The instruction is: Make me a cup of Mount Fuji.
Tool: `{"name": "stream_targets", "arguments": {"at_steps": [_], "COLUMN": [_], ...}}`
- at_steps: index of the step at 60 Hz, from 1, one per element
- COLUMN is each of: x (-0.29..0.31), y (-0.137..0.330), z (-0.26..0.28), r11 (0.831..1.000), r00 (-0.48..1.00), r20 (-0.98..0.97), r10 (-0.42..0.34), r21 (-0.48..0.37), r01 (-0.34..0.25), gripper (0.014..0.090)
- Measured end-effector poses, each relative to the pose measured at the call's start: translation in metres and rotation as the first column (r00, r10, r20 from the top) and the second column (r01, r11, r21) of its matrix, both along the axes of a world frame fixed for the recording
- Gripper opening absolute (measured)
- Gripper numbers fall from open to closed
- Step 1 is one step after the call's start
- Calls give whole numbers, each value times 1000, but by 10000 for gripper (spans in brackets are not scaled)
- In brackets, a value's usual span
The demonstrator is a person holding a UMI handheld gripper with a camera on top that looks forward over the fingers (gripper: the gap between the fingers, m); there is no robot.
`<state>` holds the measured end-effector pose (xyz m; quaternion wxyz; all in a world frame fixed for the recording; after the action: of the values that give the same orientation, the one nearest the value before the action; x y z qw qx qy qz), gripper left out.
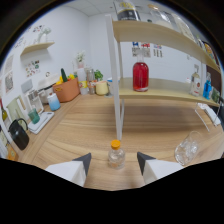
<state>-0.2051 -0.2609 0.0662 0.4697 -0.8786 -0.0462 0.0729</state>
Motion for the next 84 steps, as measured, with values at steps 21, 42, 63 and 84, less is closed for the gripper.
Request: {"name": "stream_targets", "arguments": {"at_steps": [21, 42, 63, 84], "x": [131, 276, 328, 332], "y": [-32, 22, 131, 158], "z": [91, 132, 150, 118], "r11": [979, 951, 942, 965], "r00": [999, 985, 986, 990], "r20": [31, 23, 8, 39], "r10": [-39, -170, -169, -136], "r21": [201, 264, 297, 233], "r01": [32, 158, 159, 124], "gripper": [859, 856, 747, 369]}}
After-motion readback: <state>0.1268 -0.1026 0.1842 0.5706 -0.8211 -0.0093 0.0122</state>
